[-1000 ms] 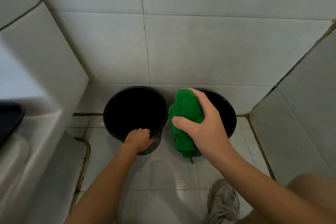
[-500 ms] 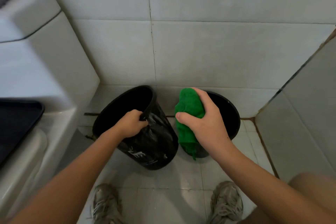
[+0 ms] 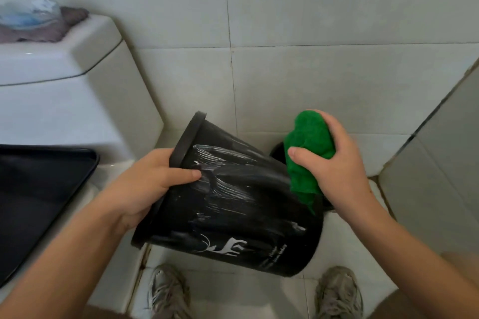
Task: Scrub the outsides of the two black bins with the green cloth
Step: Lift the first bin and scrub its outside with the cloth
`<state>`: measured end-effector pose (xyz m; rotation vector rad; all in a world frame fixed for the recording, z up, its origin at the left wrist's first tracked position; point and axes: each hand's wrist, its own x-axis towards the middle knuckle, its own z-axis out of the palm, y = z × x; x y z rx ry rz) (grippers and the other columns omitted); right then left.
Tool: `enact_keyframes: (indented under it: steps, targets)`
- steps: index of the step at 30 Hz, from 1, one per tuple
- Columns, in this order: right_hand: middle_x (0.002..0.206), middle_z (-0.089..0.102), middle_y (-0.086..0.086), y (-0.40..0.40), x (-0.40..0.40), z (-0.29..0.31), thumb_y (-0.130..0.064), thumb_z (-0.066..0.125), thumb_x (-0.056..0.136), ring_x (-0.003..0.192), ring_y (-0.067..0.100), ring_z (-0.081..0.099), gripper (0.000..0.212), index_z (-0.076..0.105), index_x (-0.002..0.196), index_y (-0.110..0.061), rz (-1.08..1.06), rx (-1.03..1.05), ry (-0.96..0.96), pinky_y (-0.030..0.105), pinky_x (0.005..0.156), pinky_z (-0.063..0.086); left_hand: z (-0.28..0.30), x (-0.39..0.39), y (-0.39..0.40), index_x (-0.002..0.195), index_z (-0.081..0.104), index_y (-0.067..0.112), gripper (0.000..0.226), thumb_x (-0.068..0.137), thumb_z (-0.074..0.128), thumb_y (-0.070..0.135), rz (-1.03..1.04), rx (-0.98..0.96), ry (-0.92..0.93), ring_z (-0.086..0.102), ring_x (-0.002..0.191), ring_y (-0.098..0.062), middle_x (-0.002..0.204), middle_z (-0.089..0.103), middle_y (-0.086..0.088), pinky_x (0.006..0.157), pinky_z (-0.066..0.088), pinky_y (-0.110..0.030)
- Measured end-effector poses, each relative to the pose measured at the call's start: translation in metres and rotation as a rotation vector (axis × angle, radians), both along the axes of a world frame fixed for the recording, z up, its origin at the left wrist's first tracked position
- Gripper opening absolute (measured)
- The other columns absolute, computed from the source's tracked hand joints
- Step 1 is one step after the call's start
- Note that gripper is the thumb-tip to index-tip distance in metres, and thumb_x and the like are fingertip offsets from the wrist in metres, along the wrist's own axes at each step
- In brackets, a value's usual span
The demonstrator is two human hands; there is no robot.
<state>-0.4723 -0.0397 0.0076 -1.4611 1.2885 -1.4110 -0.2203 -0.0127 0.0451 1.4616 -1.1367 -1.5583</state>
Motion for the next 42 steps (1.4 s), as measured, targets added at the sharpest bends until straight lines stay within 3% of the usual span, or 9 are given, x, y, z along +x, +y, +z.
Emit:
enact_keyframes:
  steps: [5, 9, 12, 15, 24, 28, 33, 38, 42]
  targets:
    - [0.095, 0.063, -0.034, 0.004, -0.015, 0.009, -0.029, 0.073, 0.065, 0.089, -0.008, 0.062, 0.050, 0.054, 0.106, -0.050, -0.064, -0.082, 0.071, 0.007, 0.073, 0.047, -0.005, -0.019, 0.004, 0.093, 0.074, 0.009, 0.023, 0.082, 0.059, -0.004, -0.006, -0.118, 0.058, 0.076, 0.078, -0.021, 0.094, 0.078, -0.012, 0.063, 0.058, -0.024]
    - [0.110, 0.049, -0.034, 0.010, -0.014, 0.004, -0.039, 0.076, 0.071, 0.095, -0.012, 0.046, 0.071, 0.043, 0.134, -0.039, -0.151, -0.158, 0.403, -0.003, 0.079, 0.034, -0.012, -0.038, 0.001, 0.110, 0.068, 0.012, 0.029, 0.091, 0.053, -0.004, -0.023, -0.095, 0.130, 0.075, 0.091, -0.023, 0.102, 0.077, -0.008, 0.073, 0.058, -0.028]
    - [0.116, 0.049, -0.019, 0.010, -0.007, -0.004, -0.044, 0.073, 0.072, 0.093, -0.009, 0.039, 0.072, 0.041, 0.135, -0.031, -0.139, -0.227, 0.700, 0.004, 0.075, 0.033, -0.015, -0.048, -0.004, 0.116, 0.064, 0.011, 0.035, 0.091, 0.050, -0.008, -0.001, -0.098, 0.191, 0.074, 0.093, -0.025, 0.106, 0.076, -0.011, 0.072, 0.061, -0.028]
    - [0.129, 0.055, -0.006, 0.003, 0.001, -0.019, -0.052, 0.066, 0.078, 0.110, 0.011, 0.055, 0.066, 0.046, 0.134, -0.026, -0.115, -0.309, 0.874, 0.025, 0.077, 0.053, -0.019, -0.057, -0.007, 0.118, 0.063, 0.011, 0.036, 0.091, 0.050, -0.009, -0.008, -0.138, 0.198, 0.073, 0.096, -0.026, 0.106, 0.076, -0.011, 0.077, 0.061, -0.030]
    - [0.134, 0.054, -0.003, -0.007, 0.014, -0.033, -0.057, 0.053, 0.087, 0.124, 0.017, 0.051, 0.060, 0.053, 0.137, -0.025, -0.105, -0.337, 0.732, 0.027, 0.095, 0.043, -0.021, -0.069, 0.000, 0.122, 0.062, 0.020, 0.029, 0.098, 0.048, 0.013, -0.009, -0.174, 0.273, 0.071, 0.105, -0.019, 0.112, 0.075, -0.002, 0.087, 0.059, -0.031]
    - [0.134, 0.054, -0.003, -0.003, 0.017, -0.035, -0.056, 0.053, 0.087, 0.124, 0.016, 0.051, 0.059, 0.054, 0.137, -0.025, -0.076, -0.344, 0.721, 0.028, 0.096, 0.043, -0.028, -0.059, -0.004, 0.126, 0.059, 0.017, 0.056, 0.075, 0.063, -0.003, 0.005, -0.161, 0.311, 0.069, 0.106, -0.032, 0.115, 0.072, -0.014, 0.090, 0.058, -0.041]
    - [0.133, 0.055, -0.002, -0.002, 0.020, -0.041, -0.057, 0.053, 0.086, 0.124, 0.017, 0.049, 0.059, 0.055, 0.136, -0.025, -0.087, -0.364, 0.778, 0.031, 0.090, 0.046, -0.034, -0.058, -0.011, 0.124, 0.057, 0.014, 0.080, 0.048, 0.050, -0.009, 0.044, -0.144, 0.275, 0.067, 0.098, -0.032, 0.110, 0.070, -0.019, 0.081, 0.056, -0.040]
    - [0.133, 0.055, -0.001, -0.002, 0.019, -0.047, -0.055, 0.054, 0.088, 0.126, 0.016, 0.048, 0.057, 0.055, 0.136, -0.024, -0.086, -0.364, 0.762, 0.027, 0.096, 0.042, -0.037, -0.064, -0.010, 0.123, 0.058, 0.017, 0.084, 0.046, 0.046, -0.013, 0.029, -0.116, 0.294, 0.069, 0.088, -0.022, 0.100, 0.073, -0.009, 0.068, 0.057, -0.030]
    - [0.131, 0.058, 0.001, 0.000, 0.020, -0.050, -0.053, 0.055, 0.088, 0.124, 0.019, 0.051, 0.056, 0.056, 0.134, -0.022, -0.102, -0.431, 0.781, 0.028, 0.097, 0.045, -0.033, -0.064, -0.009, 0.110, 0.065, 0.011, 0.065, 0.063, 0.040, -0.027, -0.017, -0.108, 0.248, 0.069, 0.078, -0.020, 0.084, 0.074, -0.006, 0.064, 0.057, -0.030]
